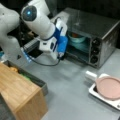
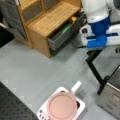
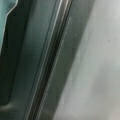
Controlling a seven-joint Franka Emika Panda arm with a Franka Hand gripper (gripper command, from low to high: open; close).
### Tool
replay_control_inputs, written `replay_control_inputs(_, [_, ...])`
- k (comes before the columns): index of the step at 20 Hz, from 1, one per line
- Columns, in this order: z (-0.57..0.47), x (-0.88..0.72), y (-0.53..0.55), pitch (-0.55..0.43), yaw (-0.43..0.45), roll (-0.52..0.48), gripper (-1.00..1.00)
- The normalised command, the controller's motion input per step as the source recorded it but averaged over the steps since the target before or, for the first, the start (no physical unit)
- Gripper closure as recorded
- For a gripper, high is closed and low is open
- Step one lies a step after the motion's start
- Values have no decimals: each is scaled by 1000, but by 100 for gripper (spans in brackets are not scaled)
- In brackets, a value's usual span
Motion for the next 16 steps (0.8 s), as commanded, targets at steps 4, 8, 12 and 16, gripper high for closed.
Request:
replay_control_inputs(4, [-196,-18,-209,-132,-6,57,-100])
replay_control_inputs(8, [-257,-34,-252,-143,20,-42,-100])
replay_control_inputs(12, [-235,-38,-231,-131,61,-47,-100])
replay_control_inputs(16, [-160,-22,-201,-111,79,-17,-100])
